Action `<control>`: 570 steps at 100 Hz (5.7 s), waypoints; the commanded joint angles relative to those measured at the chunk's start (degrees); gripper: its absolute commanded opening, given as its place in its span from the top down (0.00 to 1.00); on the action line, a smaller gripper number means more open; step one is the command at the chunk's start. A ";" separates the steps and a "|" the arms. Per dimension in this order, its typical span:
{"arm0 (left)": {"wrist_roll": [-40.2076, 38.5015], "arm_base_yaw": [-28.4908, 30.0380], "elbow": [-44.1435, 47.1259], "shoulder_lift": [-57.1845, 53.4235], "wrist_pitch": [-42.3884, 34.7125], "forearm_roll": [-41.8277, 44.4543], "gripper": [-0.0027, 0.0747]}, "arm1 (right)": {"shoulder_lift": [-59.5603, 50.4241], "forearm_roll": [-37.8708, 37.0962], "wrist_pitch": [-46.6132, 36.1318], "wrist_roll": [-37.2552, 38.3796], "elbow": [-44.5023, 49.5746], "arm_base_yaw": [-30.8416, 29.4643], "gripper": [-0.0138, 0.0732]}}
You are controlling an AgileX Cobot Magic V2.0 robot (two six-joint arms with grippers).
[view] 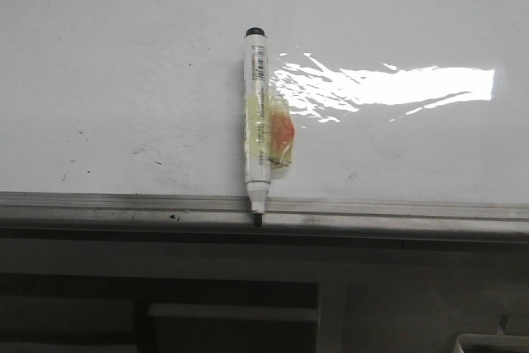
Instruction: Write number 5 on whiteboard
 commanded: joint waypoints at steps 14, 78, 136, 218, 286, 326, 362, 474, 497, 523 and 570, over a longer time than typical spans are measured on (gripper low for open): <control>-0.67 0.18 1.46 -1.53 -4.64 -0.44 0.99 | -0.74 -0.60 -0.57 -0.18 1.26 -0.47 0.91; -0.55 0.18 1.36 -1.53 -4.64 1.84 0.99 | -0.74 -0.60 -0.57 -0.18 1.26 -0.47 0.91; -0.55 0.18 1.36 -1.53 -16.64 -40.29 0.99 | -0.74 25.16 -22.89 -0.15 1.26 -0.47 0.91; 3.03 -0.06 -16.00 11.39 -4.04 -22.34 0.95 | 1.94 22.24 -4.64 -6.40 -16.64 -0.23 0.91; 22.77 -29.38 -30.16 51.52 -5.93 -37.97 0.49 | 15.05 22.24 10.44 -15.36 -27.20 -0.23 0.34; 22.66 -46.75 -33.15 68.29 -26.93 -47.85 0.49 | 15.05 23.62 10.44 -15.36 -27.20 -0.23 0.34; 22.66 -46.75 -39.19 76.13 -25.46 -47.93 0.49 | 15.18 23.62 10.35 -15.36 -27.20 1.92 0.34; 23.75 -47.48 -39.34 62.91 -7.96 5.20 0.99 | 34.55 48.40 18.32 -53.48 -39.06 25.58 0.36; 23.75 -47.87 -39.34 61.53 -6.87 12.52 0.99 | 44.01 49.42 12.69 -56.52 -39.86 36.71 0.35; 23.75 -54.71 -39.34 61.53 -6.85 22.24 0.99 | 50.29 49.42 2.20 -56.52 -40.82 45.80 0.31; 23.75 -55.90 -39.34 61.34 -7.60 22.91 0.99 | 58.80 49.32 -0.32 -56.52 -40.82 48.91 0.32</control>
